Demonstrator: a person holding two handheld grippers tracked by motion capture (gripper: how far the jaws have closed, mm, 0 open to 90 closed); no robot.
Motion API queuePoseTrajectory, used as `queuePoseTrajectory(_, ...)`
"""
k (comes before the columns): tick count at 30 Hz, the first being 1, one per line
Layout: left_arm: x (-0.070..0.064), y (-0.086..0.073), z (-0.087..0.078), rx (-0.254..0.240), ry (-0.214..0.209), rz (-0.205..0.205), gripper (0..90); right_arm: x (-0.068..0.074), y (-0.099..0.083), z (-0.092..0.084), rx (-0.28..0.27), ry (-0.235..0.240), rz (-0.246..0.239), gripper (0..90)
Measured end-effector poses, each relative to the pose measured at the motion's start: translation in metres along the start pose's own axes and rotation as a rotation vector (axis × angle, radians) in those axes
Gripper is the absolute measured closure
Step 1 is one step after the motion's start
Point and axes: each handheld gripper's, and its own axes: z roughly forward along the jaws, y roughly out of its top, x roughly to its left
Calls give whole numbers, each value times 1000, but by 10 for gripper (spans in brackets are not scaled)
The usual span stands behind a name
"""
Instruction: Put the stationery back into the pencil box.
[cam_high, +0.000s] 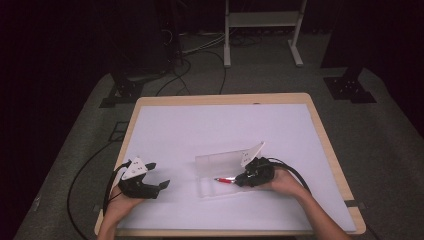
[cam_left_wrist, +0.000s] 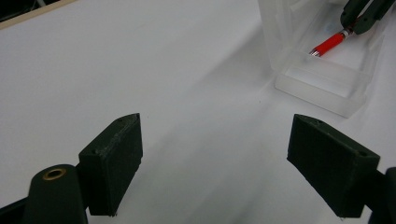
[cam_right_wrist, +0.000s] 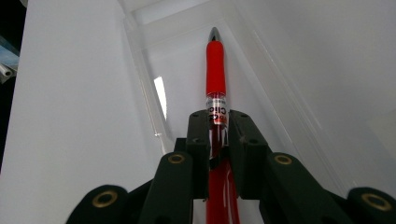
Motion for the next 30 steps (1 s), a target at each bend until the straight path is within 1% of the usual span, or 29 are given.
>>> queuePoseTrajectory(3,0,0,-1,-1,1,-2,176,0,0,-1,-8,3,4,757)
queuePoseTrajectory(10,1,0,-2,-6,2,-3,176,-1,-1,-7,-30,-2,11,739)
queuePoseTrajectory(14,1,0,-1,-7,-3,-4,176,-1,-3,-15,-54,-16,22,716)
queuePoseTrajectory(17,0,1,0,-2,-2,1,176,-2,-5,-23,-81,-23,36,671)
queuePoseTrajectory(19,0,1,-1,-5,-1,-1,176,-2,-6,-28,-93,-25,48,659)
queuePoseTrajectory(27,1,0,0,-9,-4,-4,174,-3,-11,-42,-124,-48,81,585)
queuePoseTrajectory(30,1,2,1,-7,-8,3,174,-2,-13,-45,-121,-66,85,558)
